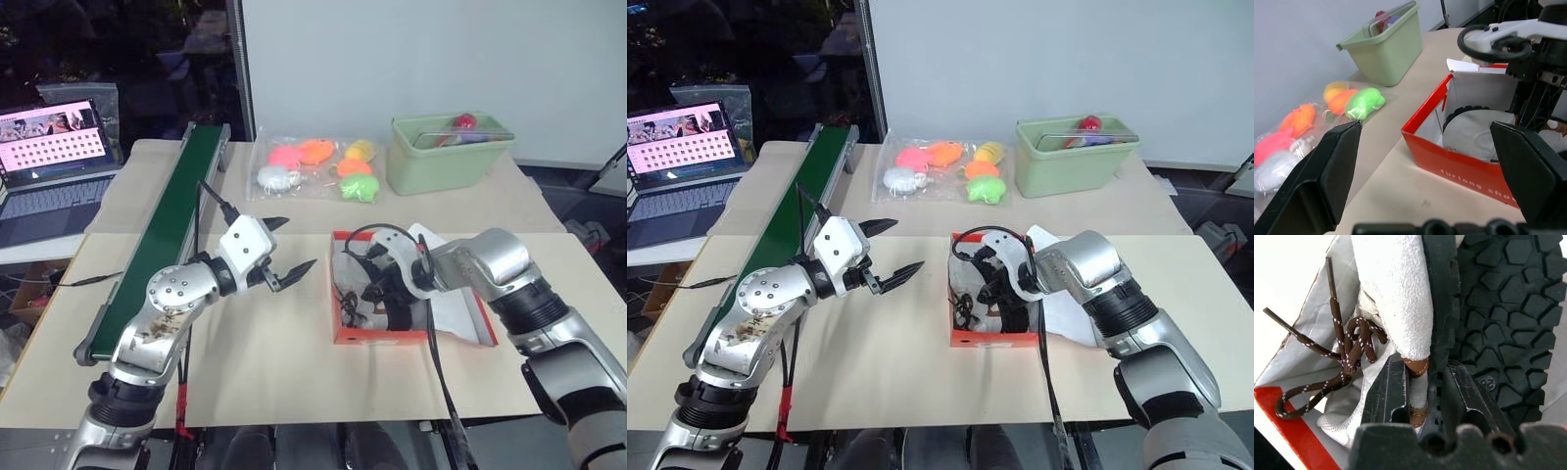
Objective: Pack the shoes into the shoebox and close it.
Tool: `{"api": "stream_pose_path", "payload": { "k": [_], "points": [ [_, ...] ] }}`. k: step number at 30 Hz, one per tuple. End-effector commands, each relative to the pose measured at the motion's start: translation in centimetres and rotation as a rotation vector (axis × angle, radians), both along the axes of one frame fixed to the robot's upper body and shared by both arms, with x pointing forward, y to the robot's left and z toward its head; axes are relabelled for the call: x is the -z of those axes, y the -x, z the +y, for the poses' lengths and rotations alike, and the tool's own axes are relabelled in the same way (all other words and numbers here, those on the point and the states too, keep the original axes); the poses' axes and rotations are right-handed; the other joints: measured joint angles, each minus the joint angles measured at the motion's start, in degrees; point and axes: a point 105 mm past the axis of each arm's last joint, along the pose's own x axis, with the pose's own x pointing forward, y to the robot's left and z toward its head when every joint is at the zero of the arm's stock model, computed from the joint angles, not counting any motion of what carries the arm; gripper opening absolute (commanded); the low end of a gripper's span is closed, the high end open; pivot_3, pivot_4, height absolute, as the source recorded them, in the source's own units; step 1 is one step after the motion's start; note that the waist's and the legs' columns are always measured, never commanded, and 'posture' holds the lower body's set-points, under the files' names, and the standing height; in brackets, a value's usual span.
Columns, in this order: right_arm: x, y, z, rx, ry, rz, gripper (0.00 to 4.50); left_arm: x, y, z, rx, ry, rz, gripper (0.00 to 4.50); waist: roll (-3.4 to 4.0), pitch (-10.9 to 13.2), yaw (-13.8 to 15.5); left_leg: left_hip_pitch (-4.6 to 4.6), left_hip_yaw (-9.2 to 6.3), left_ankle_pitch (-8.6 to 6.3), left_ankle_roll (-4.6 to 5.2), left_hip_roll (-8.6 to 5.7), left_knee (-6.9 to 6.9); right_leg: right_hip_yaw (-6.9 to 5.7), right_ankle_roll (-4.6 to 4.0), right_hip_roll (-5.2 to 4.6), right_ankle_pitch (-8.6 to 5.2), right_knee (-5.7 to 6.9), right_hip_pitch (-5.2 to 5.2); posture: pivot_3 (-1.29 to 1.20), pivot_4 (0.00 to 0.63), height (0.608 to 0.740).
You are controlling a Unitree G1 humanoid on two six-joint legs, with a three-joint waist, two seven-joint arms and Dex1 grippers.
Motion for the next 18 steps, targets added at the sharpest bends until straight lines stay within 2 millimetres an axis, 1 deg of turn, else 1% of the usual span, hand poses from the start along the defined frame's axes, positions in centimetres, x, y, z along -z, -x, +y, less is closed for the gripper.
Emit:
{"api": "stream_pose_path", "payload": {
  "k": [1, 2, 4, 7, 9, 12, 13, 15, 16, 18],
  "points": [
    [3.6, -0.4, -4.8, 0.193, 0.181, 0.071, 0.63, -1.1, 0.6, -0.6, 0.015, 0.023, -0.042, 4.46, -0.01, 0.0, 0.1, 0.19, 0.00, 0.00, 0.00, 0.00, 0.00, 0.00, 0.01, -0.01, 0.01, -0.07, 0.23, 0.00, 0.150, 0.729],
    [3.4, -0.7, -5.4, 0.260, 0.178, 0.083, 0.63, -1.1, 0.7, -0.7, 0.015, 0.026, -0.041, 4.46, -0.04, -0.1, 0.2, 0.42, 0.00, 0.00, -0.01, 0.00, 0.00, -0.01, 0.01, -0.02, -0.01, -0.15, 0.52, 0.00, 0.150, 0.729],
    [3.0, -0.6, -5.6, 0.342, 0.159, 0.130, 0.63, -1.1, 0.7, -0.7, 0.014, 0.026, -0.039, 4.46, -0.09, -0.1, 0.3, 0.52, 0.00, -0.01, -0.01, -0.01, 0.00, 0.00, -0.06, -0.05, -0.05, -0.20, 0.64, 0.00, 0.150, 0.729],
    [2.7, -0.5, -5.2, 0.369, 0.161, 0.135, 0.63, -1.2, 0.8, -0.6, 0.012, 0.029, -0.037, 4.46, -0.04, -0.1, 0.7, 0.48, 0.03, 0.00, 0.00, -0.06, 0.00, 0.01, -0.11, -0.14, -0.03, -0.20, 0.61, 0.00, 0.150, 0.729],
    [2.6, -0.4, -5.3, 0.399, 0.170, 0.138, 0.63, -1.2, 0.8, -0.7, 0.013, 0.030, -0.037, 4.46, -0.04, -0.1, 1.0, 0.45, 0.02, 0.01, 0.00, -0.07, 0.00, 0.01, -0.05, -0.13, 0.01, -0.20, 0.58, 0.00, 0.150, 0.729],
    [2.8, -0.3, -6.4, 0.444, 0.199, 0.137, 0.63, -1.2, 0.7, -0.7, 0.013, 0.030, -0.037, 4.46, -0.03, -0.1, 1.4, 0.35, 0.02, 0.00, 0.00, -0.07, 0.00, 0.00, 0.06, -0.13, 0.05, -0.22, 0.51, 0.00, 0.150, 0.729],
    [2.9, -0.1, -7.5, 0.465, 0.226, 0.135, 0.63, -1.2, 0.8, -0.7, 0.013, 0.030, -0.037, 4.46, -0.03, -0.1, 1.6, 0.33, 0.02, 0.00, 0.00, -0.08, 0.00, 0.00, 0.06, -0.13, 0.05, -0.23, 0.50, 0.00, 0.150, 0.729],
    [3.0, 0.2, -8.9, 0.490, 0.261, 0.128, 0.63, -1.2, 0.8, -0.7, 0.013, 0.031, -0.036, 4.46, -0.01, -0.1, 2.0, 0.30, 0.02, 0.00, 0.00, -0.10, 0.00, -0.02, 0.08, -0.15, 0.03, -0.28, 0.51, 0.00, 0.150, 0.729],
    [3.0, 0.3, -9.3, 0.494, 0.272, 0.123, 0.63, -1.2, 0.8, -0.7, 0.013, 0.032, -0.037, 4.46, 0.00, -0.1, 2.3, 0.29, 0.02, 0.00, 0.00, -0.13, 0.00, -0.03, 0.08, -0.19, 0.02, -0.30, 0.52, 0.00, 0.150, 0.729],
    [2.9, 0.4, -9.5, 0.479, 0.282, 0.105, 0.63, -1.2, 0.9, -0.8, 0.015, 0.034, -0.036, 4.46, 0.01, -0.1, 2.8, 0.24, -0.01, 0.00, 0.00, -0.20, 0.00, -0.03, 0.12, -0.23, -0.03, -0.37, 0.53, 0.00, 0.150, 0.729]
  ]
}}
